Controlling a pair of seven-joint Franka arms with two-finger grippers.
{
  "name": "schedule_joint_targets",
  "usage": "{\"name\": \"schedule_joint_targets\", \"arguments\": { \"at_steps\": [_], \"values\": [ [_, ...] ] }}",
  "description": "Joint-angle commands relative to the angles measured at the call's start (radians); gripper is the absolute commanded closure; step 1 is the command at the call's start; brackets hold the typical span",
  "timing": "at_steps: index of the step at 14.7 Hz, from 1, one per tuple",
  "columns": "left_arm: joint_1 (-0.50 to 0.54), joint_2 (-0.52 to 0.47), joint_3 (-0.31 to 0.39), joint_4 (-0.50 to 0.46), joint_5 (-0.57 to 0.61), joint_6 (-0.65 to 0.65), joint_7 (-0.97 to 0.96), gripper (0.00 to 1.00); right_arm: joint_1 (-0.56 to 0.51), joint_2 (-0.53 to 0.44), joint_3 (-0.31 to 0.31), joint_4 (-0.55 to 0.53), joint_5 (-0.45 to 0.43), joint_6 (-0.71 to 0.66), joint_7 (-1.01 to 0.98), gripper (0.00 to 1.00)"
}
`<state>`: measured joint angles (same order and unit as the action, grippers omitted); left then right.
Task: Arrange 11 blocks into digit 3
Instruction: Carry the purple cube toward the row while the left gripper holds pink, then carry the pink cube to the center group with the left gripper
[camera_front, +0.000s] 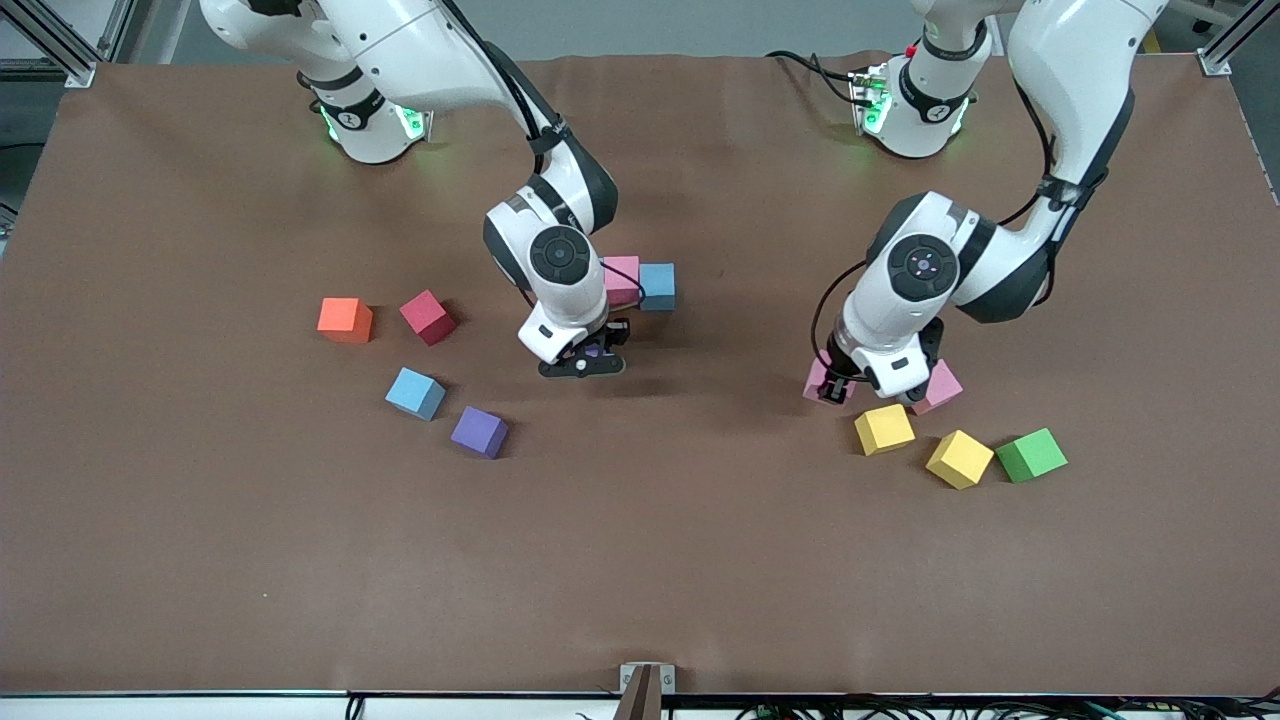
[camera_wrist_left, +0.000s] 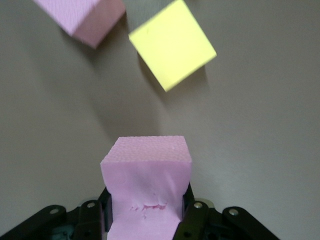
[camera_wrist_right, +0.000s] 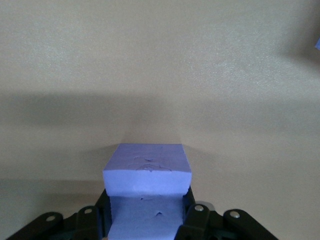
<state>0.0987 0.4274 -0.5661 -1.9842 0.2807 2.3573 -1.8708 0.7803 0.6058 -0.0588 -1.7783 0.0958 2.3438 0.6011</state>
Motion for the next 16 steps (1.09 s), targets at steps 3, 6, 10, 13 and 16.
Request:
{"name": "schedule_joint_targets", "arguments": {
  "at_steps": [3, 6, 10, 13, 16],
  "values": [
    [-0.08, 0.122, 0.006, 0.129, 0.017, -0.018, -0.221, 0.66, -0.013, -0.014, -0.001, -0.03, -0.008, -0.003, 0.005, 0.99],
    [-0.119, 0.151, 0.008, 0.166, 0.038, -0.018, -0.33, 0.66, -0.015, -0.014, -0.001, -0.03, -0.008, -0.009, 0.006, 0.99],
    [-0.159, 0.2, 0.008, 0.198, 0.196, -0.016, -0.522, 0.65, -0.015, -0.018, -0.003, -0.03, -0.007, -0.023, 0.006, 0.99],
    [-0.183, 0.22, 0.006, 0.208, 0.225, -0.015, -0.541, 0.61, -0.015, -0.023, -0.003, -0.03, -0.007, -0.04, 0.008, 0.99],
    [-0.215, 0.226, 0.006, 0.203, 0.222, -0.015, -0.56, 0.61, -0.013, -0.021, -0.003, -0.03, -0.007, -0.04, 0.017, 0.99]
  ]
}}
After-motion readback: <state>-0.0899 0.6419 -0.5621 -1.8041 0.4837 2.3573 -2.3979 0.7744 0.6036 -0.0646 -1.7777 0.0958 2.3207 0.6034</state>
